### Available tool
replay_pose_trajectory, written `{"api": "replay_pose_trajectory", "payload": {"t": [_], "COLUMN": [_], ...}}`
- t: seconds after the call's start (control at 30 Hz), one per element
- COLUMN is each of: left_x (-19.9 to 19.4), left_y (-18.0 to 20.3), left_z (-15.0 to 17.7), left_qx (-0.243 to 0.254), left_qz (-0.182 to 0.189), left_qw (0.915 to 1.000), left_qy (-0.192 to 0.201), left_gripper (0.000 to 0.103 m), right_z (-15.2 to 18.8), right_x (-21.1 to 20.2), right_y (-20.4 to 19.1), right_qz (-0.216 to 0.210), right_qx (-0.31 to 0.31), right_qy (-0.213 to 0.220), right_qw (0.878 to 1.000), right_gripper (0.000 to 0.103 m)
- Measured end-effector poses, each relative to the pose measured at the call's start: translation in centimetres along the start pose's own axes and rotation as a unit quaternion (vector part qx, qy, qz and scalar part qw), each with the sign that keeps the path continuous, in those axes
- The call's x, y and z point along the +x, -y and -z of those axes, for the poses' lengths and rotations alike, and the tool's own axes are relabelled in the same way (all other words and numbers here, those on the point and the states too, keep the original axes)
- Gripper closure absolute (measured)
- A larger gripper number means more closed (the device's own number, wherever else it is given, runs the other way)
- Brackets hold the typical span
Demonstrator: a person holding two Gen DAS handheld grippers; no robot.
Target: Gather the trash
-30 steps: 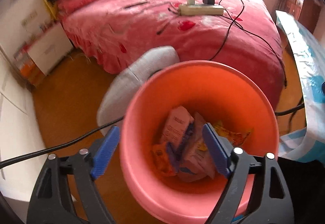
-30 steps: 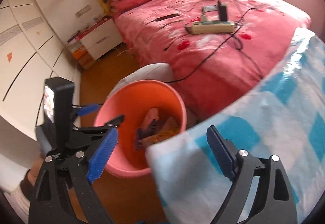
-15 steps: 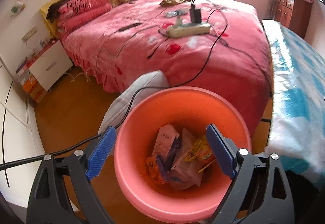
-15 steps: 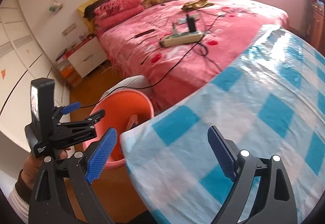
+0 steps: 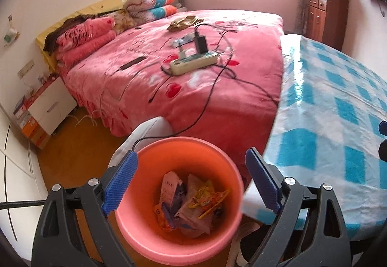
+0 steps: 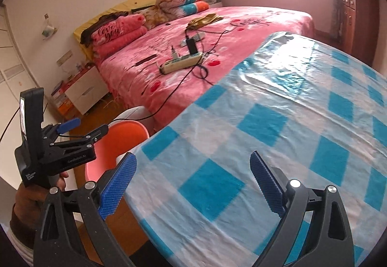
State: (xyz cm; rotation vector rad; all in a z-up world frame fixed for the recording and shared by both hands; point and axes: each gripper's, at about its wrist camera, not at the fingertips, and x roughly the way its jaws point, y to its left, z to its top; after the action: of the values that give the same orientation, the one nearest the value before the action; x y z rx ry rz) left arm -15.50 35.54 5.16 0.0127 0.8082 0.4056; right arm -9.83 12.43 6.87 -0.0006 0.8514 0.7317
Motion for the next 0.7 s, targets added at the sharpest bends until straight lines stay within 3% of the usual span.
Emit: {"api": "replay_pose_trajectory", "payload": {"t": [0.7], "left_x": [-4.8], "left_y": [10.2], "left_z": [-2.5], "left_qx": [0.072], "left_qz": [0.054], "left_qw": [0.9947], "left_qy": [0.05], "left_gripper": [0.012], "right_z": [2.7], "right_x": [-7.5], "right_y": [6.2], "right_qz": [0.072], "right_qx": [0.045], "right_qy": [0.069], "right_qw": [0.994], "right_gripper": [0.009]}}
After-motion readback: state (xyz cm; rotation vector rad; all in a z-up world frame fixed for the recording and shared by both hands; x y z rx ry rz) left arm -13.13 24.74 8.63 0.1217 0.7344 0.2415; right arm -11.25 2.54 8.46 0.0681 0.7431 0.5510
